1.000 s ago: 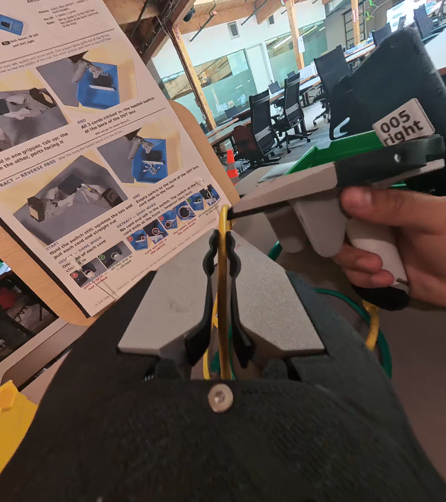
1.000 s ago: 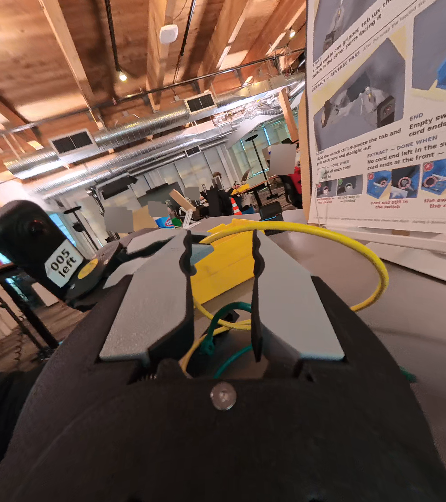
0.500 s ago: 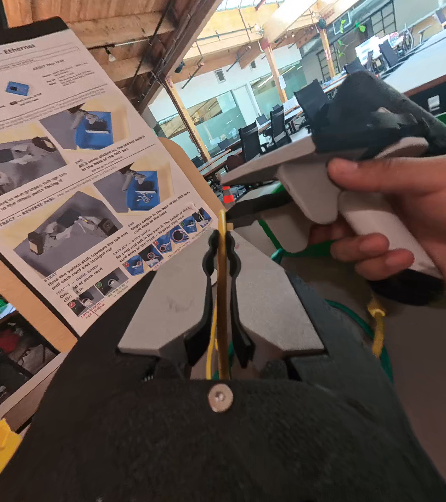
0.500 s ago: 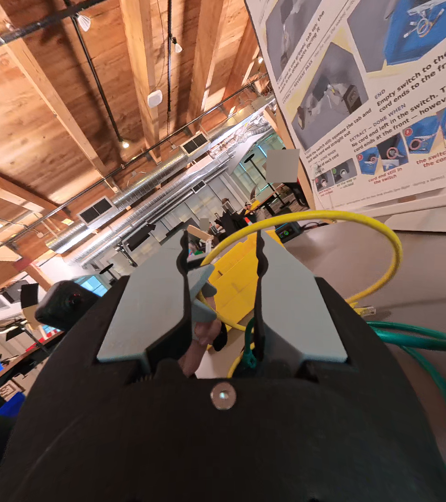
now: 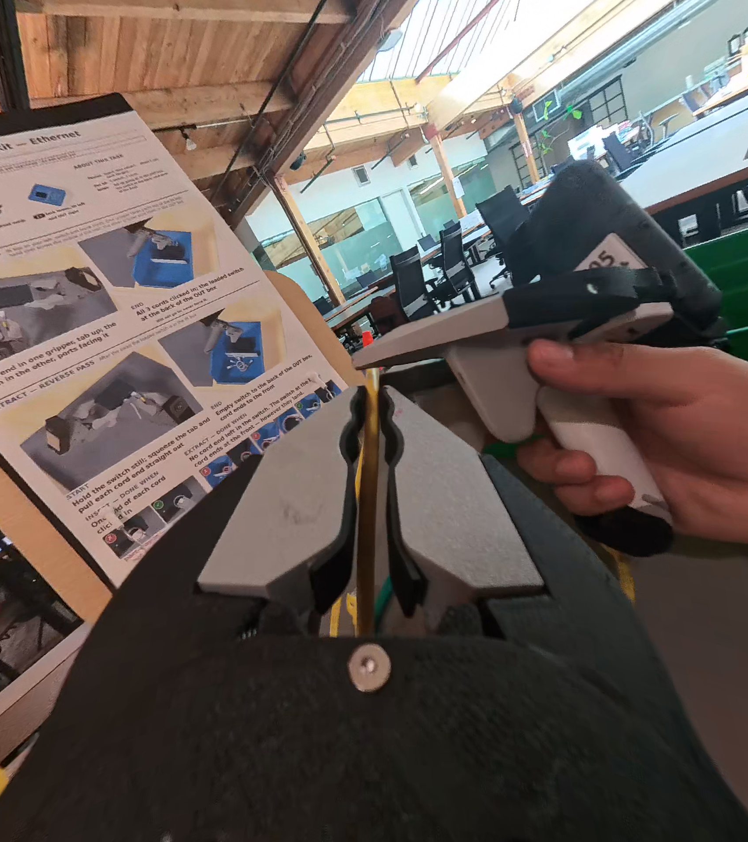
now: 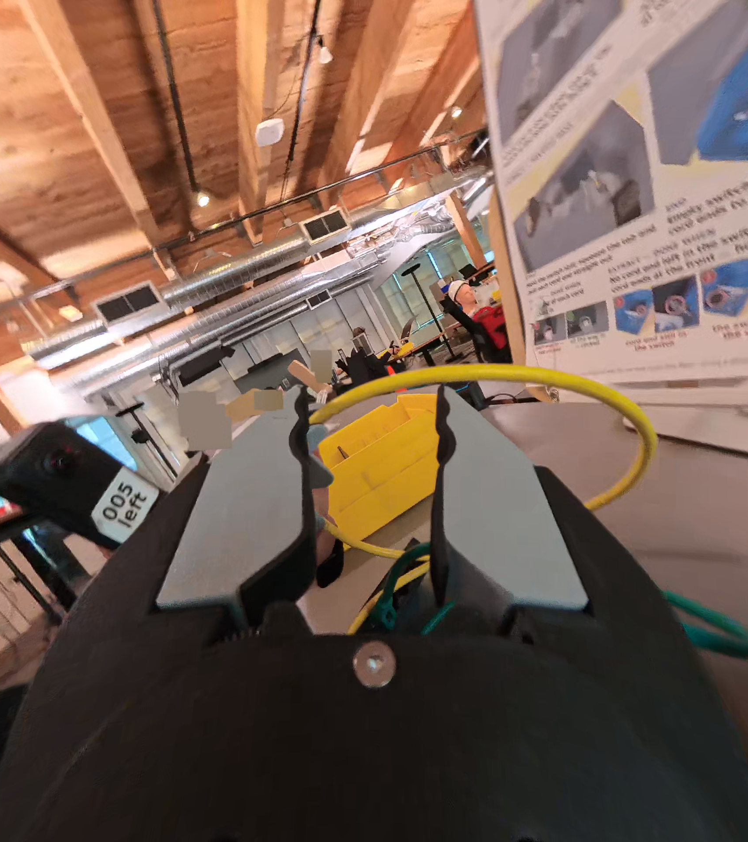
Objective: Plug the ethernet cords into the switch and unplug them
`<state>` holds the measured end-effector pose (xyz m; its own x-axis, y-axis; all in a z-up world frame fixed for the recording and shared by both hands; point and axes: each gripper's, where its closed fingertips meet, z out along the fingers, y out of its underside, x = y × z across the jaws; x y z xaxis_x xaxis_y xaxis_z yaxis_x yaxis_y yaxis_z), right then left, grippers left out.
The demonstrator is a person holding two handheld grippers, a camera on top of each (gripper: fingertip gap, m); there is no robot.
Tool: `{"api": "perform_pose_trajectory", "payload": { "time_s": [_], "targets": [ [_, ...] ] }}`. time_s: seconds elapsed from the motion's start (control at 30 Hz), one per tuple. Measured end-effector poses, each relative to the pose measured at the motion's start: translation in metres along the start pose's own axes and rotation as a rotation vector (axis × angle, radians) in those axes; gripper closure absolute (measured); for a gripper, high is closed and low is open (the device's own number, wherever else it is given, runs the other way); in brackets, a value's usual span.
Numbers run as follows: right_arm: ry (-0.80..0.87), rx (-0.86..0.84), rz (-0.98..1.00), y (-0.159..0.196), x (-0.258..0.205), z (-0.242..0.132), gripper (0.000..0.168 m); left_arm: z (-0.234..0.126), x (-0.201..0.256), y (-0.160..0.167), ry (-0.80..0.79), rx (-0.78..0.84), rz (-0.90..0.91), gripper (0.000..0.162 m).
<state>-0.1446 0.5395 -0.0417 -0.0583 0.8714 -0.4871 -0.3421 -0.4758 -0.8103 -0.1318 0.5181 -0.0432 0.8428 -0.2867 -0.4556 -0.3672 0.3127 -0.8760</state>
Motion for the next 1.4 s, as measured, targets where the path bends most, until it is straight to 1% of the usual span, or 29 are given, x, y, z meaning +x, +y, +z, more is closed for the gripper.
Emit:
{"api": "perform_pose_trajectory", "payload": {
  "time_s": [0.07,0.1,0.13,0.17,0.23,0.27,0.33,0.4,0.47,0.5,0.57,0.63,0.7,0.8,0.93,0.97,1.03,1.07,1.1,1.17,1.2,1.3,1.4],
  "targets": [
    [-0.005,-0.011,-0.060,0.001,-0.002,0.002,0.114,0.001,0.001,0.003,0.011,0.000,-0.004,0.159],
    [-0.022,-0.014,-0.070,0.002,-0.004,0.003,0.116,0.001,0.000,0.002,0.004,0.005,-0.005,0.159],
    [-0.057,-0.027,-0.066,0.004,-0.008,0.005,0.121,0.000,-0.001,0.001,0.000,0.010,-0.010,0.159],
    [-0.077,-0.036,-0.059,0.004,-0.010,0.007,0.130,-0.001,-0.002,0.000,-0.005,0.017,-0.020,0.159],
    [-0.081,-0.033,-0.082,0.000,-0.010,0.011,0.142,-0.001,-0.007,0.000,-0.022,0.022,-0.055,0.159],
    [-0.097,-0.053,-0.088,0.001,-0.011,0.015,0.147,-0.001,-0.011,0.003,-0.035,0.019,-0.077,0.158],
    [-0.106,-0.090,-0.105,-0.001,-0.011,0.024,0.152,-0.003,-0.022,0.008,-0.062,0.005,-0.129,0.158],
    [-0.081,-0.073,-0.144,-0.012,-0.004,0.031,0.153,-0.007,-0.034,0.020,-0.079,-0.044,-0.238,0.150],
    [-0.083,-0.058,-0.140,-0.020,0.004,0.033,0.158,-0.011,-0.043,0.034,-0.049,-0.104,-0.345,0.131],
    [-0.112,-0.060,-0.117,-0.020,0.005,0.032,0.161,-0.014,-0.048,0.039,-0.048,-0.116,-0.380,0.128],
    [-0.148,-0.075,-0.079,-0.015,0.010,0.030,0.164,-0.019,-0.057,0.045,-0.055,-0.125,-0.401,0.121],
    [-0.106,-0.072,-0.054,-0.015,0.020,0.029,0.166,-0.020,-0.055,0.057,-0.031,-0.190,-0.381,0.115],
    [-0.115,-0.072,-0.037,-0.017,0.018,0.027,0.166,-0.017,-0.044,0.068,0.014,-0.258,-0.359,0.115],
    [-0.217,-0.067,0.011,-0.019,0.000,0.023,0.165,-0.010,-0.027,0.073,0.053,-0.285,-0.299,0.118],
    [-0.381,-0.123,0.027,-0.007,-0.032,0.022,0.166,-0.007,-0.021,0.083,0.017,-0.338,-0.182,0.121],
    [-0.398,-0.125,0.030,-0.006,-0.035,0.022,0.166,-0.006,-0.020,0.085,0.011,-0.347,-0.179,0.126],
    [-0.376,-0.129,0.026,-0.002,-0.033,0.025,0.165,-0.006,-0.024,0.088,-0.010,-0.359,-0.196,0.137],
    [-0.338,-0.139,0.014,0.001,-0.027,0.027,0.164,-0.007,-0.027,0.089,-0.022,-0.361,-0.203,0.145],
    [-0.286,-0.157,-0.003,0.005,-0.019,0.029,0.163,-0.009,-0.032,0.088,-0.041,-0.356,-0.207,0.162],
    [-0.206,-0.182,-0.036,0.009,-0.006,0.030,0.159,-0.010,-0.038,0.089,-0.043,-0.359,-0.229,0.162],
    [-0.197,-0.193,-0.044,0.011,-0.005,0.030,0.158,-0.011,-0.042,0.091,-0.060,-0.362,-0.251,0.162],
    [-0.234,-0.242,-0.039,0.017,-0.011,0.030,0.151,-0.015,-0.062,0.087,-0.148,-0.314,-0.294,0.162],
    [-0.210,-0.328,-0.063,0.029,-0.005,0.029,0.147,-0.019,-0.068,0.092,-0.169,-0.327,-0.331,0.162]
  ]
}}
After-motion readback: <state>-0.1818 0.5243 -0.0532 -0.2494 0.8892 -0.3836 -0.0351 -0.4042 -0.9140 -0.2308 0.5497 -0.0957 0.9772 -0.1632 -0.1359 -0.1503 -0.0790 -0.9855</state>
